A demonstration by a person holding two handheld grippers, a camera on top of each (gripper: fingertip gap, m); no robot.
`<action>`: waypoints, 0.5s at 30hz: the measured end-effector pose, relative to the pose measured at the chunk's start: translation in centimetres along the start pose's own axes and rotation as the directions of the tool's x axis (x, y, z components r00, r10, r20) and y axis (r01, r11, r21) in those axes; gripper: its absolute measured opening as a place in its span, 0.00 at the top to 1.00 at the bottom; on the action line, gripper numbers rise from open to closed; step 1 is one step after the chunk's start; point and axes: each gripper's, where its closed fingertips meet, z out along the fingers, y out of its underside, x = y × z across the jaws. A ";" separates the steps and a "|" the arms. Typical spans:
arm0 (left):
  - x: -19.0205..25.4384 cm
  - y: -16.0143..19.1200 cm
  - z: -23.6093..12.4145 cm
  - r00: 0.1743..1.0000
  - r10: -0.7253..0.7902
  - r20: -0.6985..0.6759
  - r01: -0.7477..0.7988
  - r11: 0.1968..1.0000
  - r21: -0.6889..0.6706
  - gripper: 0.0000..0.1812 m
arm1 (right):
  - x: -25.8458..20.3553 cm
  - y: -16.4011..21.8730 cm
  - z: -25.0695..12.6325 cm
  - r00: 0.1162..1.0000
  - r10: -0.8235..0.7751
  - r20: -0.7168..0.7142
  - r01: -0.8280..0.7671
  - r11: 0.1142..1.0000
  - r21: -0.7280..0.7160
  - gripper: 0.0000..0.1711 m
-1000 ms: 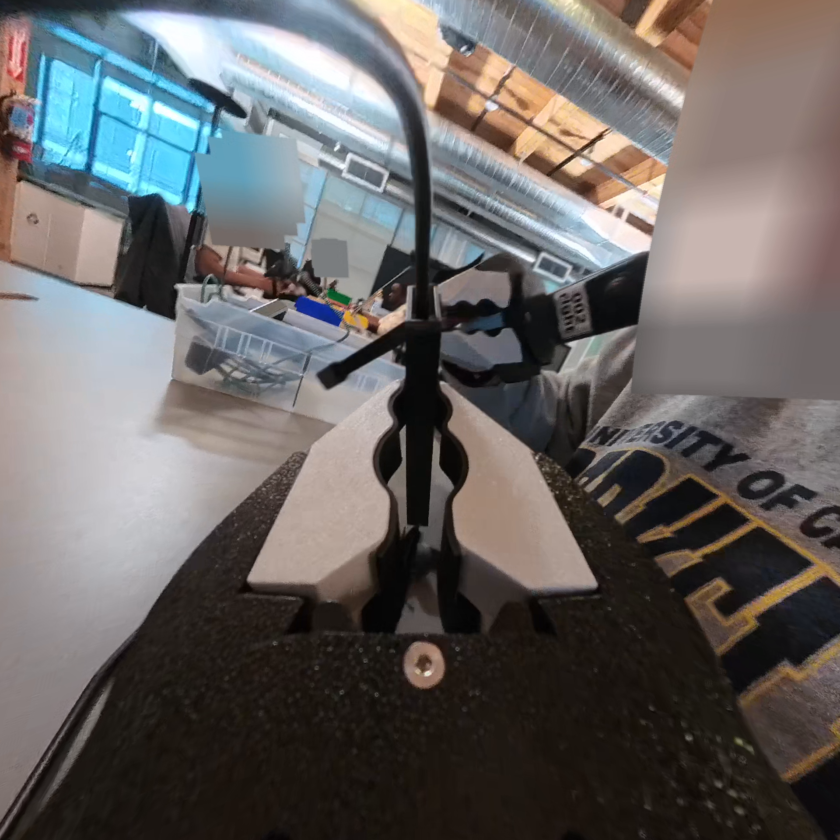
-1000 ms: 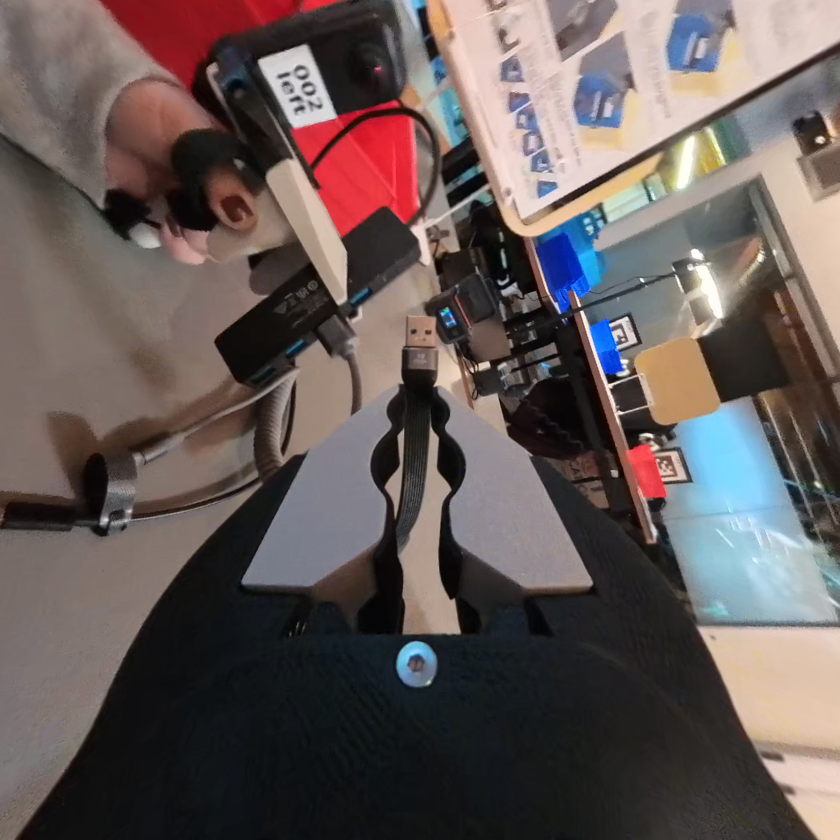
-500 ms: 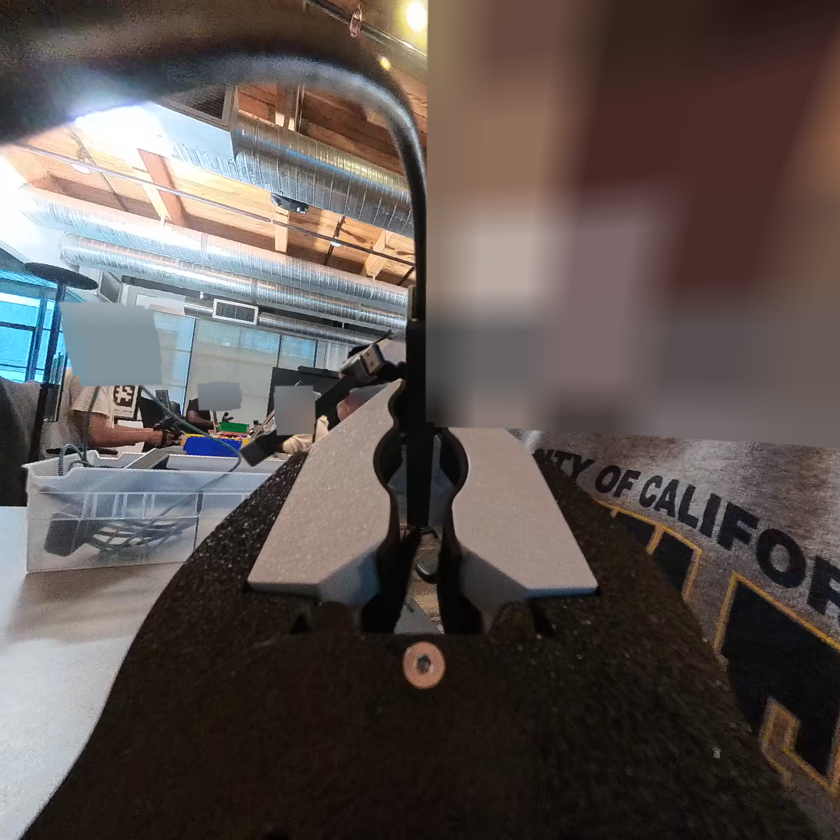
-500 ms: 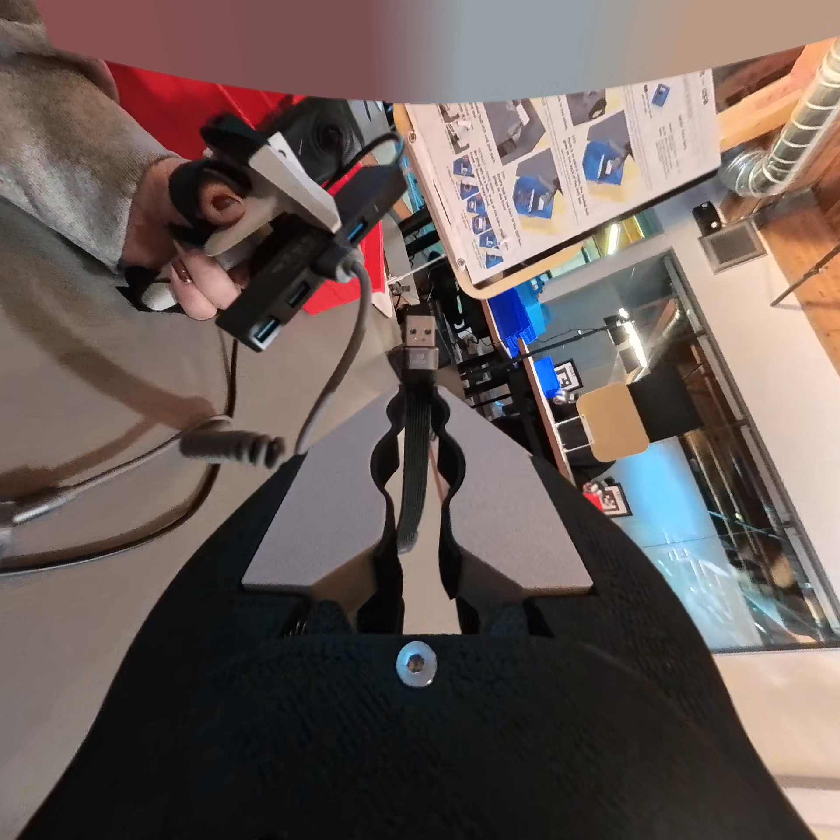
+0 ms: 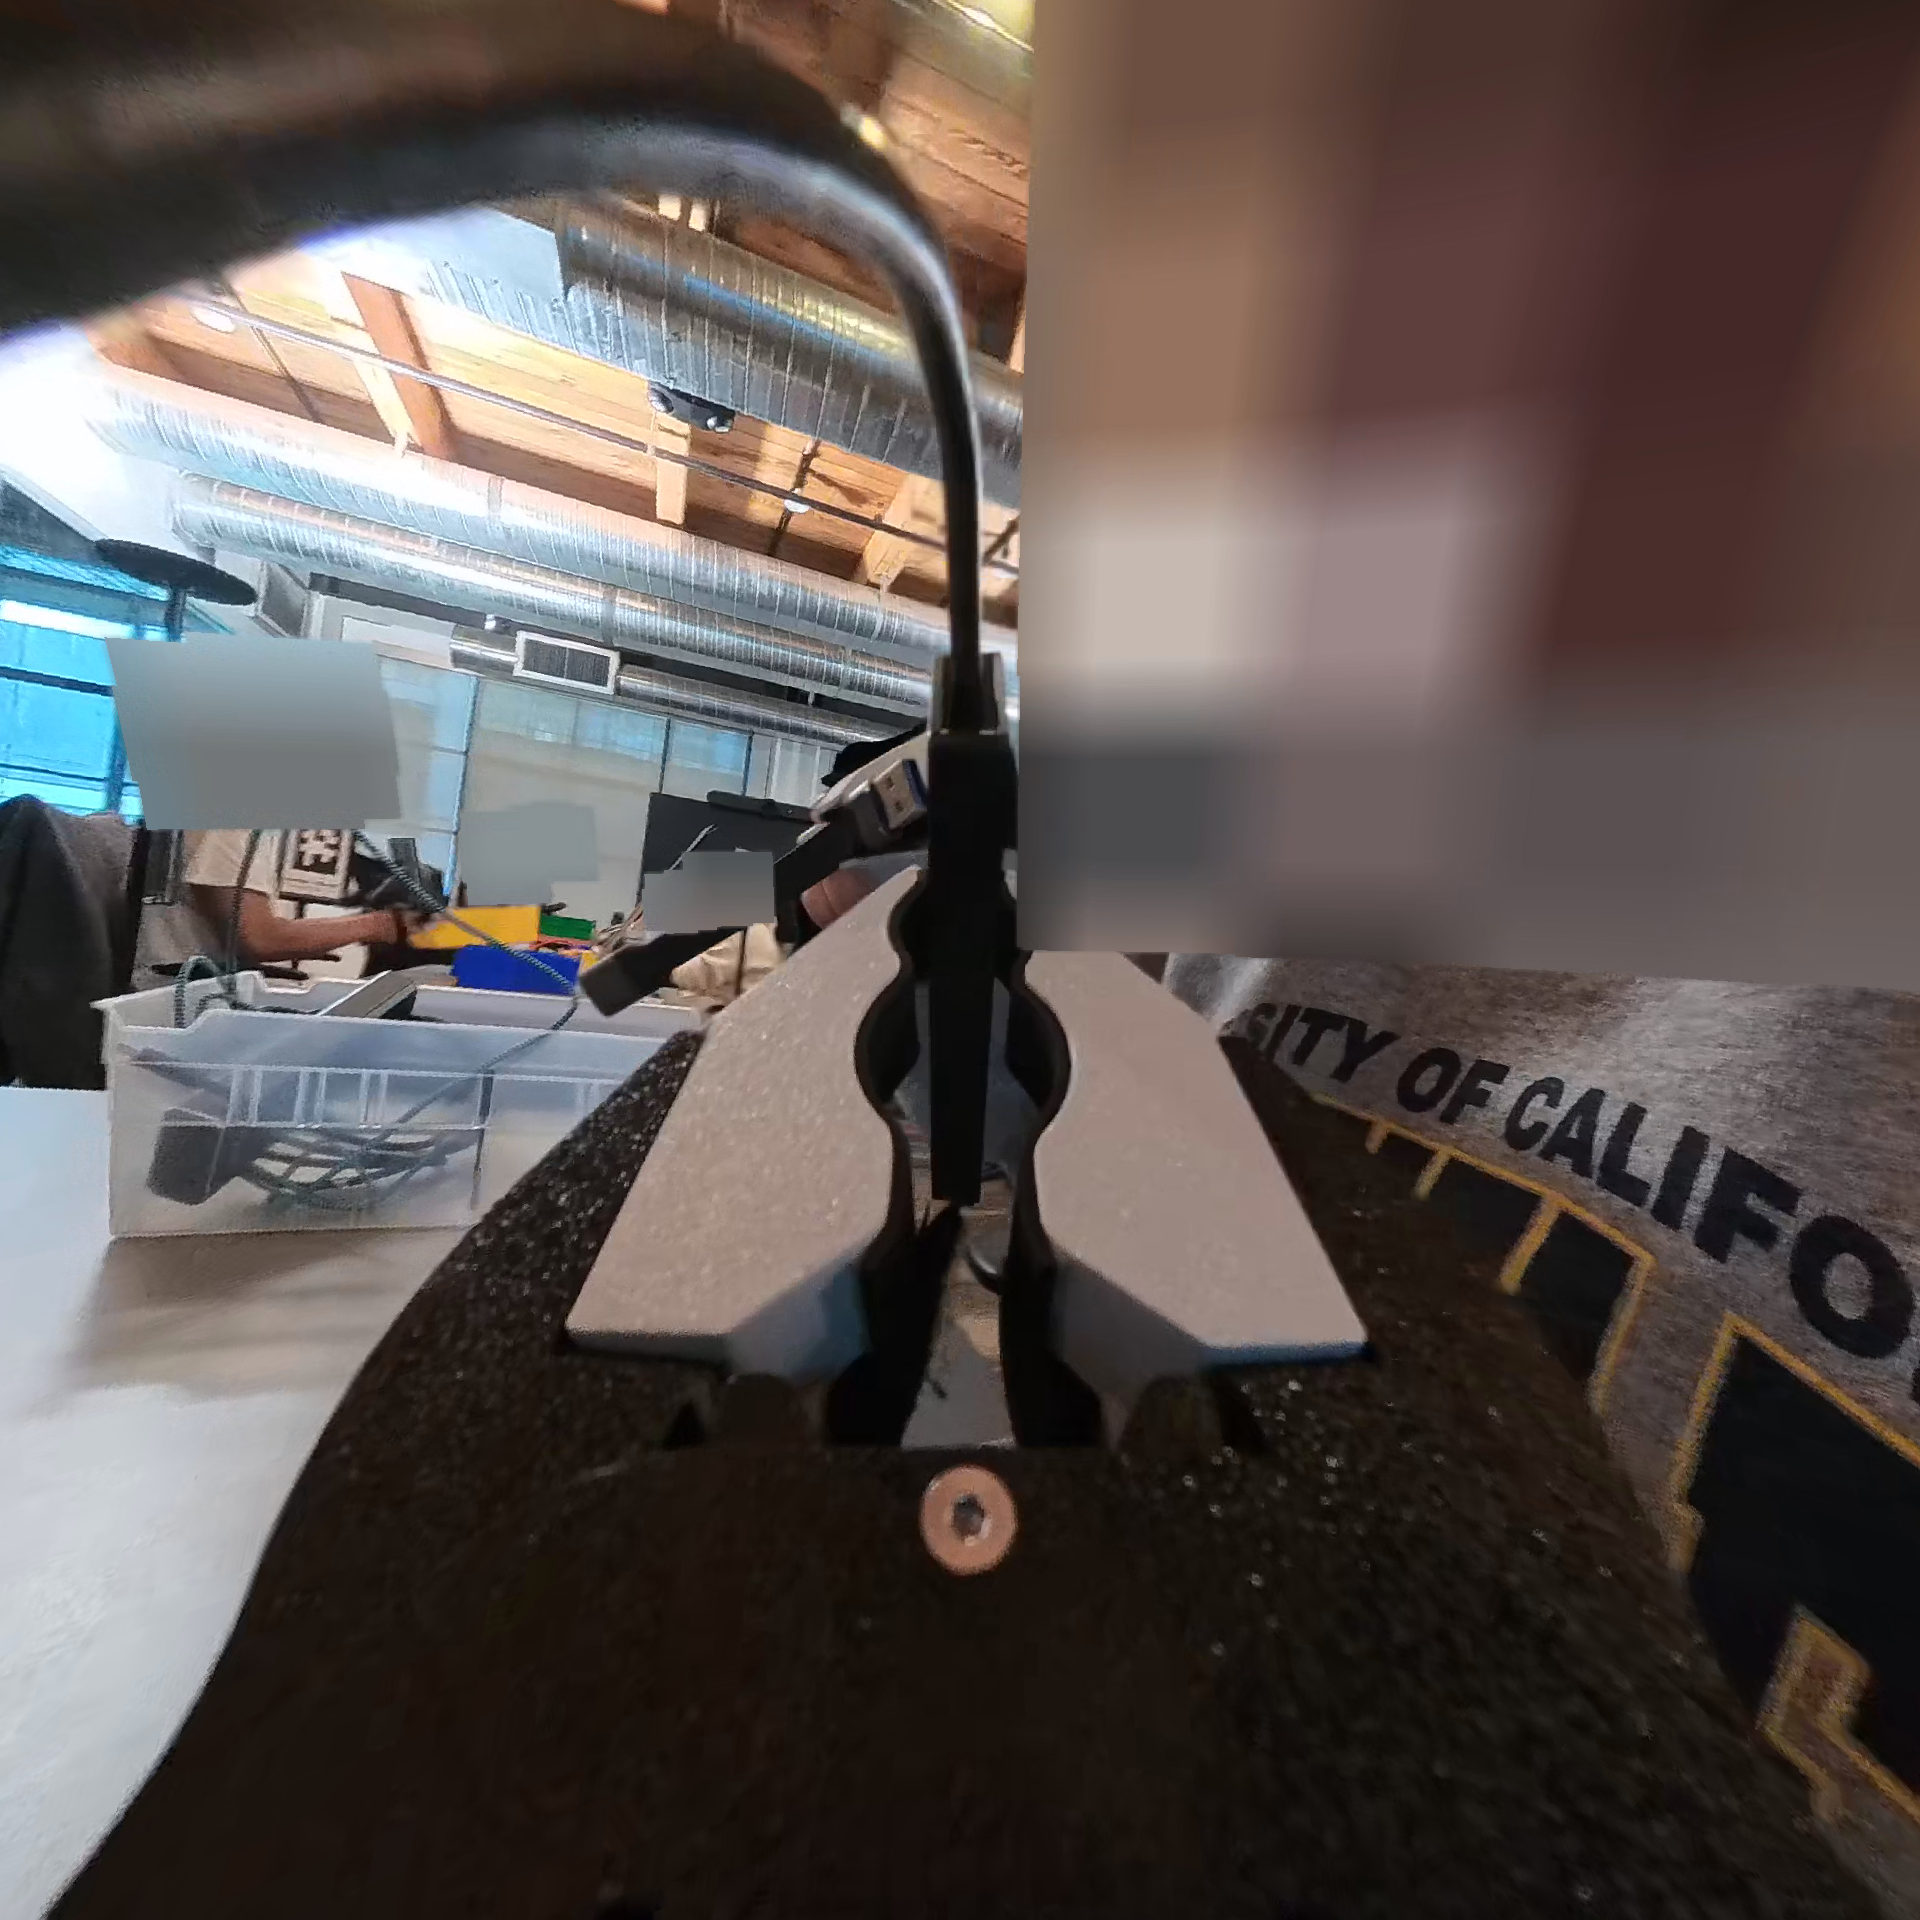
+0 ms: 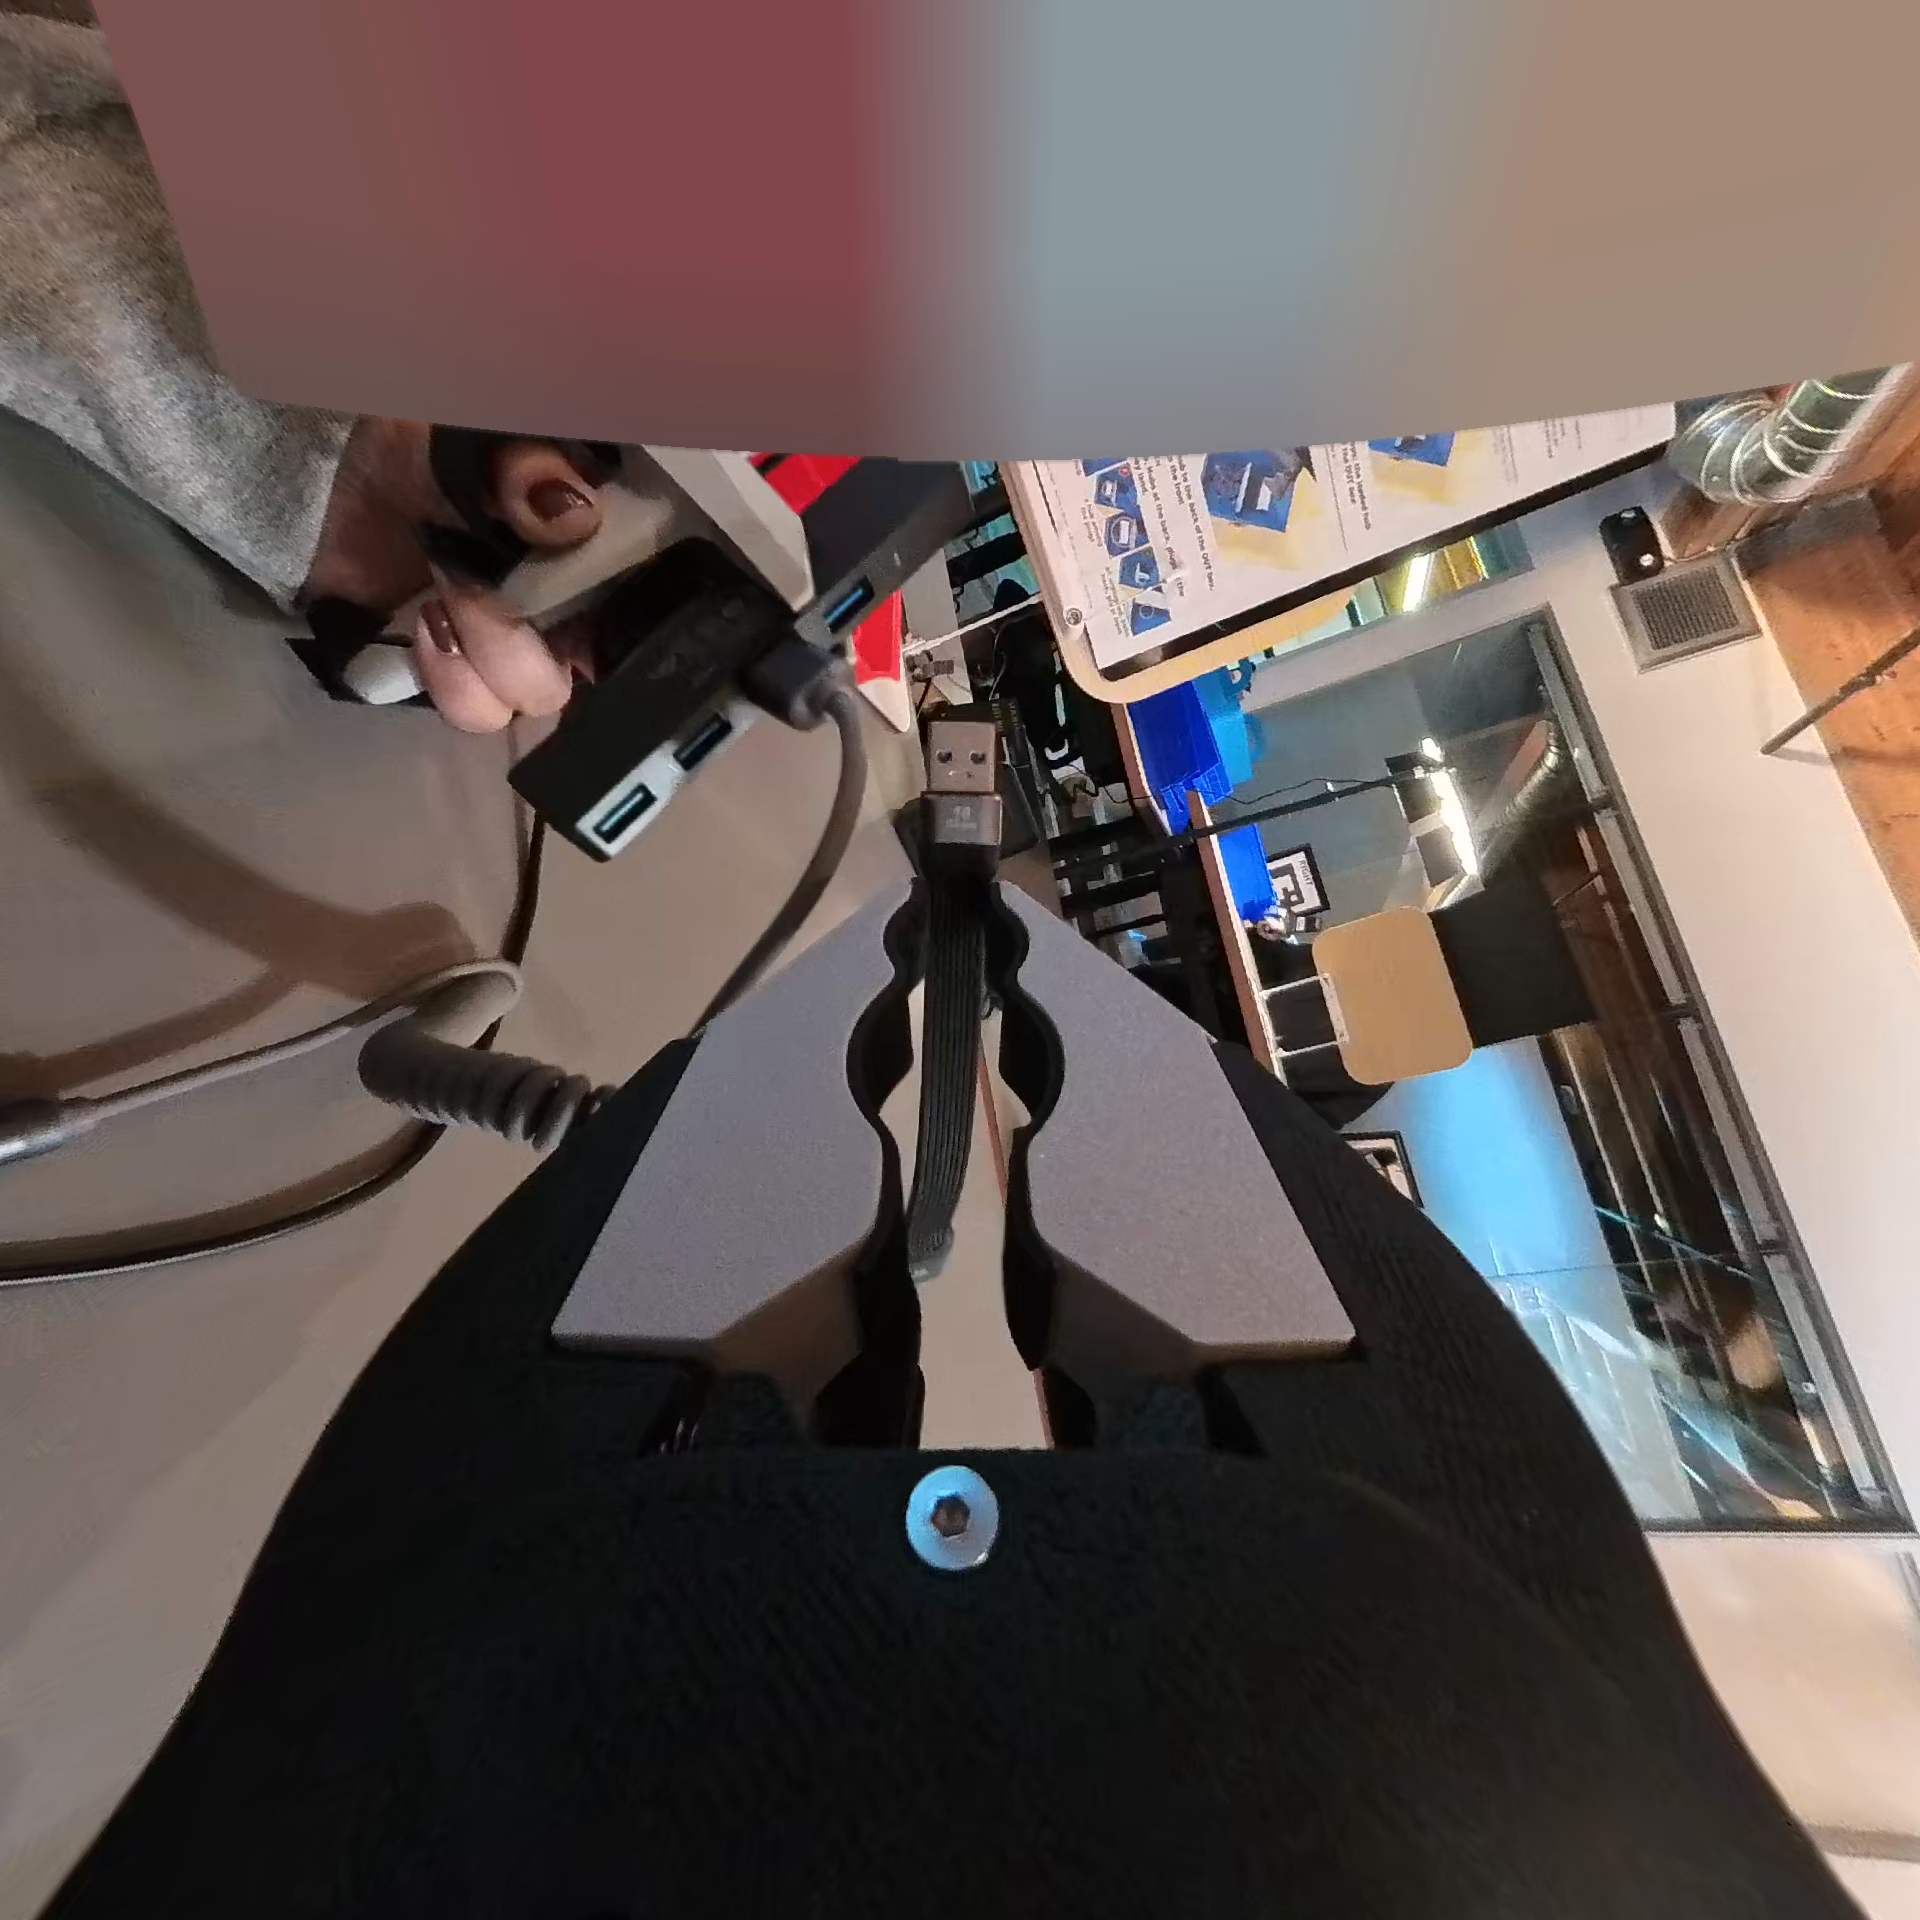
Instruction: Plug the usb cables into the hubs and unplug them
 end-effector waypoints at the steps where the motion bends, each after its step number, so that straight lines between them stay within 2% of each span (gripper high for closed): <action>1: -0.4 0.1 0.0 0.999 0.019 0.030 -0.018 1.000 -0.013 0.96 | -0.1 0.1 0.0 1.000 -0.007 0.009 0.007 1.000 -0.008 0.95; 4: -1.6 1.5 0.1 0.965 0.217 0.148 -0.193 0.968 -0.161 0.96 | -1.0 1.4 0.3 0.991 0.027 0.134 -0.019 0.998 -0.066 0.95; 6: -2.4 2.6 0.1 0.873 0.448 0.195 -0.374 0.869 -0.323 0.96 | -1.5 1.9 0.1 0.956 0.137 0.259 -0.122 0.990 -0.075 0.95; 8: -3.0 3.7 -0.1 0.718 0.676 0.167 -0.534 0.688 -0.492 0.96 | -2.5 2.5 -0.4 0.858 0.285 0.427 -0.245 0.958 -0.148 0.95; 11: -3.4 4.6 -0.3 0.401 0.916 0.023 -0.686 0.317 -0.655 0.96 | -4.0 2.9 -1.7 0.654 0.440 0.615 -0.337 0.898 -0.284 0.95; 13: -3.4 5.4 -0.3 0.212 0.971 -0.108 -0.717 0.079 -0.693 0.96 | -4.8 2.8 -2.3 0.528 0.497 0.689 -0.348 0.866 -0.358 0.95; 14: -3.3 6.0 -0.2 0.160 0.973 -0.165 -0.724 0.002 -0.690 0.96 | -5.2 2.7 -2.4 0.479 0.508 0.716 -0.341 0.859 -0.382 0.95; 15: -3.2 6.5 -0.1 0.135 0.971 -0.197 -0.728 -0.038 -0.684 0.96 | -5.6 2.8 -2.5 0.440 0.517 0.734 -0.323 0.854 -0.408 0.95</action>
